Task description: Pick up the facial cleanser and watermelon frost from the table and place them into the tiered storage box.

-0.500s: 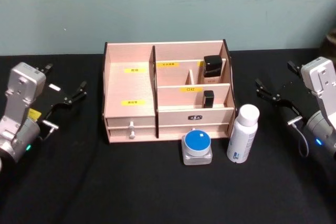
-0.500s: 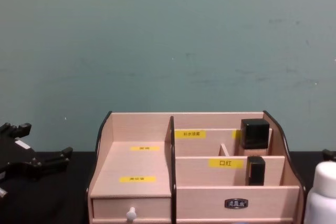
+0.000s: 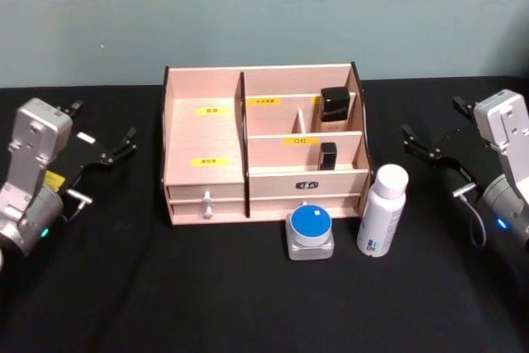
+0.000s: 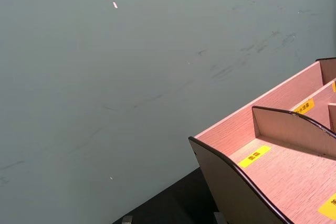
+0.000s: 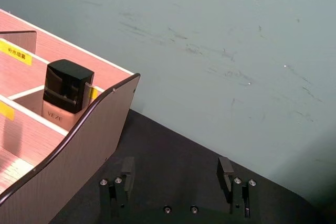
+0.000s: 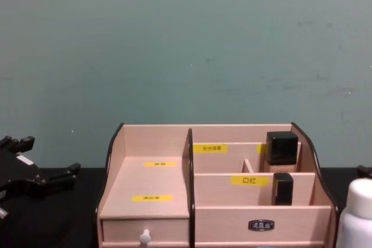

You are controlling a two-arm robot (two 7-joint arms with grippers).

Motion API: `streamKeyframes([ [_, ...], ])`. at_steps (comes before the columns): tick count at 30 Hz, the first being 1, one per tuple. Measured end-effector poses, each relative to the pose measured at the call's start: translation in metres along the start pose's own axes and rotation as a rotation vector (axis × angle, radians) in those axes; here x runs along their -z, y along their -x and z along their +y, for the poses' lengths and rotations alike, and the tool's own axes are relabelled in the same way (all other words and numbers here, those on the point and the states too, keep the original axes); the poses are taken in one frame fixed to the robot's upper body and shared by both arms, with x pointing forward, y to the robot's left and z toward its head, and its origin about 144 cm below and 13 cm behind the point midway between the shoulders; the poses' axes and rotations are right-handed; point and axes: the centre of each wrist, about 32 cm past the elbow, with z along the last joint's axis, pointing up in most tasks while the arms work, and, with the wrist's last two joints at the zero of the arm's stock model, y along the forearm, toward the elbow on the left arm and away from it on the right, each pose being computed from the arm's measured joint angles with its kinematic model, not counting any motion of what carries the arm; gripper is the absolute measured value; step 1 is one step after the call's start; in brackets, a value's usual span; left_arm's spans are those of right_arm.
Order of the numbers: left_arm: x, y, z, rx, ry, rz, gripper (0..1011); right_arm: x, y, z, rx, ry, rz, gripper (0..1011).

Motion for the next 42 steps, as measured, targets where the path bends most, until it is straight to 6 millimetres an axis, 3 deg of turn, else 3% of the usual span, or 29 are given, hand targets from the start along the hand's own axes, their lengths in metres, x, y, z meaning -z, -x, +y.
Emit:
streamKeyframes([
  [31,0.000,0.000,0.000,0.000,0.000,0.000,1001,0.000,-0.002,-0.001,0.004,0.003,0.004,1000],
  [42,0.000,0.000,0.000,0.000,0.000,0.000,1001,-0.010,-0.015,-0.017,0.004,-0.019,0.046,1000],
])
